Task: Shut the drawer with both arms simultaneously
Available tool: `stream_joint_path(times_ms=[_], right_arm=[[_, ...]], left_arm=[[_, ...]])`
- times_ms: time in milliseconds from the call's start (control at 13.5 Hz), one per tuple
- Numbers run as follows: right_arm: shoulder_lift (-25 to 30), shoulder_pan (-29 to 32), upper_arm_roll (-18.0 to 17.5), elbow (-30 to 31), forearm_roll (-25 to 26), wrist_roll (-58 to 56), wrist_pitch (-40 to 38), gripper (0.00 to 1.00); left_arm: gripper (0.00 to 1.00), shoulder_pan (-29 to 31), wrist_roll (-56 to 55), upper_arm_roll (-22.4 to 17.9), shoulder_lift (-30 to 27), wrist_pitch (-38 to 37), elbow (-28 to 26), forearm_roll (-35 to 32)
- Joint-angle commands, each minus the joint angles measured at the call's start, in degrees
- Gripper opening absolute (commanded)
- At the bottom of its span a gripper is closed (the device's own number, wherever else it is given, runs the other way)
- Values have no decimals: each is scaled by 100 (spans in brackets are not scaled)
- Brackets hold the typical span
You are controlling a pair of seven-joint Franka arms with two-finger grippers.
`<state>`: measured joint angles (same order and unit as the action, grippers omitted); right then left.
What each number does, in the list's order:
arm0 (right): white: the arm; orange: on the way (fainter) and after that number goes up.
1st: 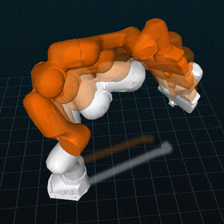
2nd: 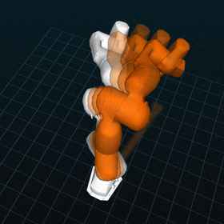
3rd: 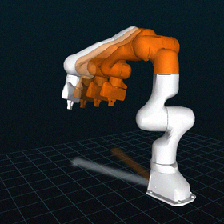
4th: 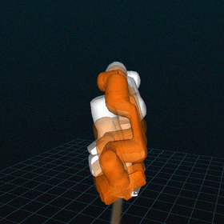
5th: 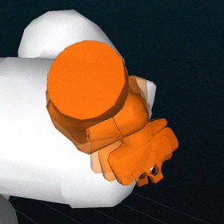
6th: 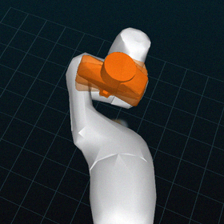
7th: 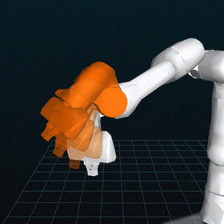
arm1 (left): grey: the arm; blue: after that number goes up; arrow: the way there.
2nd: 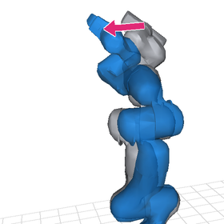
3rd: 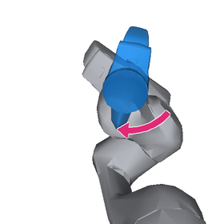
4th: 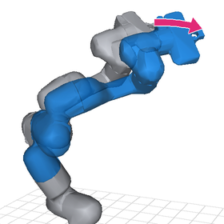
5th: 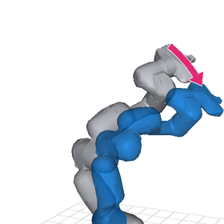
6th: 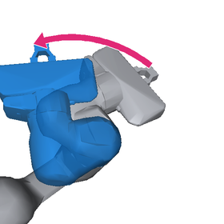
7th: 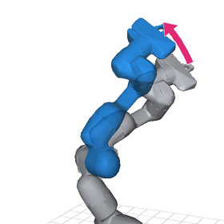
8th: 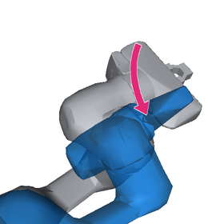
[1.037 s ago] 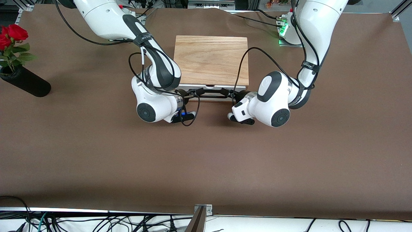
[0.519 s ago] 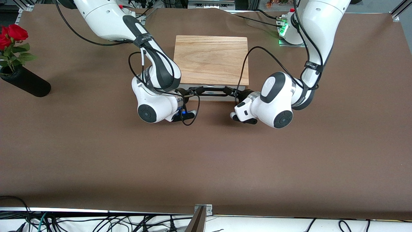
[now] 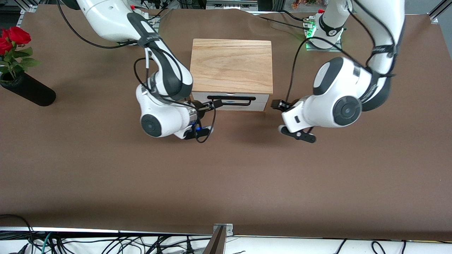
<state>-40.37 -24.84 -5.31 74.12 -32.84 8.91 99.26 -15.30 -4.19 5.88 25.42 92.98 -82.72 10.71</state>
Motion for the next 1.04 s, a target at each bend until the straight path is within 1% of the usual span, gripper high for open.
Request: stream_joint_path(times_ms=[0, 74, 148, 222, 296, 444, 519, 593, 667, 741, 815, 889, 963], right_arm=[[116, 41, 363, -546, 389, 23, -214, 100], [169, 50, 512, -678, 636, 14, -205, 100], [178, 59, 679, -801, 812, 14, -205, 100], [178, 76, 863, -924, 927, 6, -197, 100], [178, 85, 1065, -1038, 1007, -29, -214, 100], [213, 59, 1583, -1075, 1296, -484, -284, 100], [422, 76, 1751, -1066, 1350, -643, -285, 100], [494, 163, 1901, -1066, 1368, -662, -311, 100], [504, 277, 2042, -1066, 1368, -645, -441, 100], [547, 313, 2208, -1075, 1368, -610, -547, 100], [739, 314, 2419, -1031, 1394, -592, -566, 100], [880, 366, 2499, -1013, 1446, -592, -583, 100], [1203, 584, 2465, -804, 1612, -592, -705, 100]], left_arm=[[100, 236, 58, 27, -440, -104, 106, -745], [100, 481, 67, 79, -590, -104, 115, -798], [100, 597, 241, 36, -670, -104, 141, -825], [100, 685, 339, -8, -775, -139, 394, -1034], [100, 755, 287, -86, -1072, -201, 440, -1297], [100, 1123, 269, -61, -1407, -446, 318, -1388], [100, 1160, 287, -113, -1644, -447, 65, -1414], [100, 1186, 278, -201, -1863, -439, -181, -1423], [100, 1195, 165, -332, -2170, -404, -627, -1397], [100, 1196, -132, -359, -2600, -99, -1180, -1405], [100, 1196, -527, -360, -2978, 296, -1777, -1379], [100, 1196, -748, -360, -3165, 465, -2053, -1353], [100, 1196, -715, -360, -3166, 458, -2055, -1344]])
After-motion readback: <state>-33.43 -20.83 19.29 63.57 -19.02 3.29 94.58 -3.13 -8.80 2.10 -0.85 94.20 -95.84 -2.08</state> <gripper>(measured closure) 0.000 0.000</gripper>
